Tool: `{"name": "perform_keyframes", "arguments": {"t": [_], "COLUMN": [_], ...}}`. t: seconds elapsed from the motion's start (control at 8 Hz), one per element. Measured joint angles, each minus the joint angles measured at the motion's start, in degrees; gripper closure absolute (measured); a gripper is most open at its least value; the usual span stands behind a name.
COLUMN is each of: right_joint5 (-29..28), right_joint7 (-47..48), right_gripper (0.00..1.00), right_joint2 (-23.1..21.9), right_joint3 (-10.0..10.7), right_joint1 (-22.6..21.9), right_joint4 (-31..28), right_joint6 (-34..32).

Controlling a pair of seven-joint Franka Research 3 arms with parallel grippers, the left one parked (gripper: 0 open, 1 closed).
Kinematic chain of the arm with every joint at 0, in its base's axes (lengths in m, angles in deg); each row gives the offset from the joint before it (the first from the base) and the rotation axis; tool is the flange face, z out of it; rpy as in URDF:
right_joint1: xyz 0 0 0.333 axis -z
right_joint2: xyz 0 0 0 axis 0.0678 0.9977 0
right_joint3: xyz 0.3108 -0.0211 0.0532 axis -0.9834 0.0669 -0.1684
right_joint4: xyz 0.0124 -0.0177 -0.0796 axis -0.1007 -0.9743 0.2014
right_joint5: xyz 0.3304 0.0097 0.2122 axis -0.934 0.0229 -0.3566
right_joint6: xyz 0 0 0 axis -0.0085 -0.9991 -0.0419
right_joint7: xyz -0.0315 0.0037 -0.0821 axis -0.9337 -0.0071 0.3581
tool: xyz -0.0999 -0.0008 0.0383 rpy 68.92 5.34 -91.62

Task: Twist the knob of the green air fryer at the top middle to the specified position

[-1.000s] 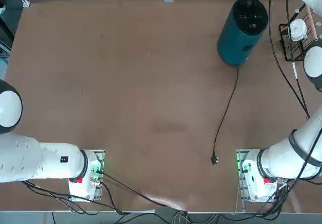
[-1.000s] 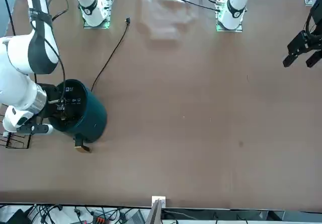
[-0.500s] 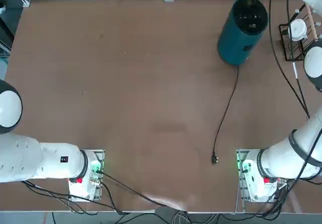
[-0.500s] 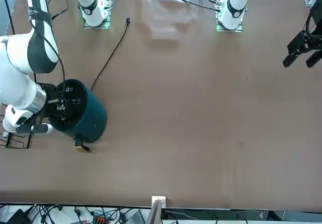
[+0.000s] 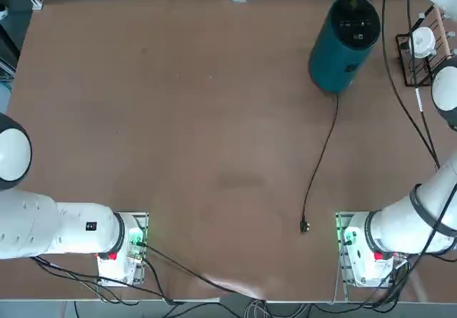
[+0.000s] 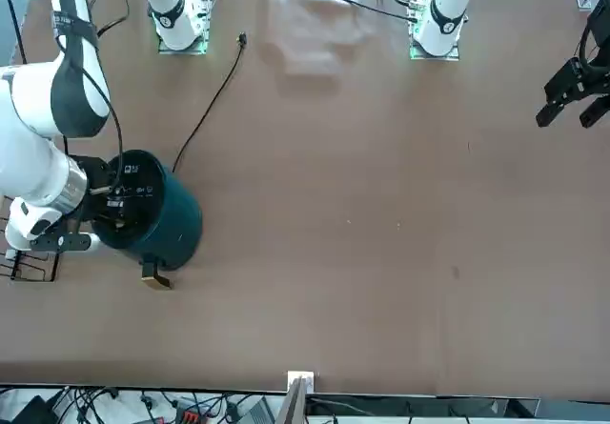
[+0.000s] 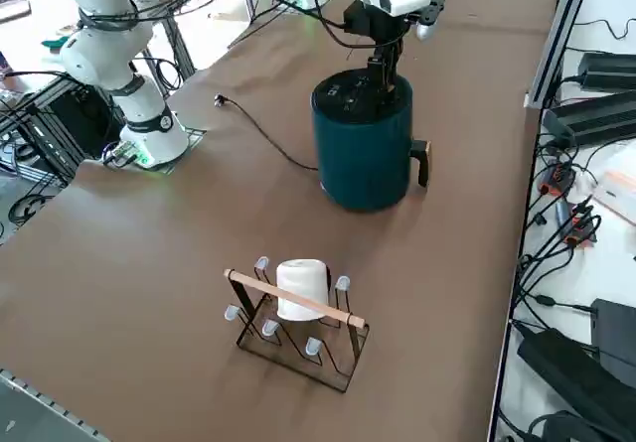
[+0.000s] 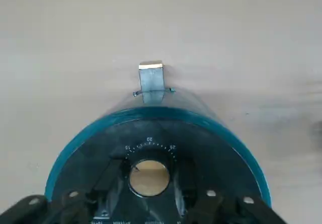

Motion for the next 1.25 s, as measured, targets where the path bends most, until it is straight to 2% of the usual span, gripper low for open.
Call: {"name": "perform_keyframes", "arguments": {"t": [0.62,1.0,1.25], "right_joint5": [0.0,0.0,0.0], "right_joint7": [0.0,0.0,-0.1], "right_gripper": [0.43,0.55,0.55], "right_joint2": [-0.2,-0.2,-0.3], "right_joint3": [0.0,0.0,0.0], "right_joint1": [0.0,0.0,0.0], "right_joint4": [0.1,0.3,0.3], "right_joint6": [0.0,-0.1,-0.2]}}
